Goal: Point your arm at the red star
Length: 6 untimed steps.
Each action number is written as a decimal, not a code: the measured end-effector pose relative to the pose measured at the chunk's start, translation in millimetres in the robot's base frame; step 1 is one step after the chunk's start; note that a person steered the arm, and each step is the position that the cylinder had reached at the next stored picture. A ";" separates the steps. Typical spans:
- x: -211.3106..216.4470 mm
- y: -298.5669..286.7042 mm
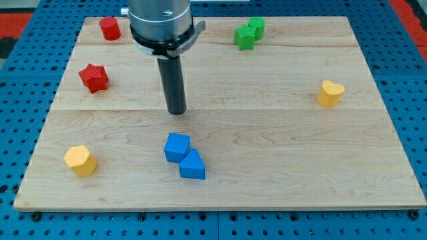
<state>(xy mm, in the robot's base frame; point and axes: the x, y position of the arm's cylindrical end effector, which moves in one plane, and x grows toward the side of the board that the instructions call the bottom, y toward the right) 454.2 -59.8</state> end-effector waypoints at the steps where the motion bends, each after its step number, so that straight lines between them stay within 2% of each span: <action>1: 47.1 2.8; 2: 47.5 -57.1; 5: 28.0 -77.3; 6: 20.1 -107.3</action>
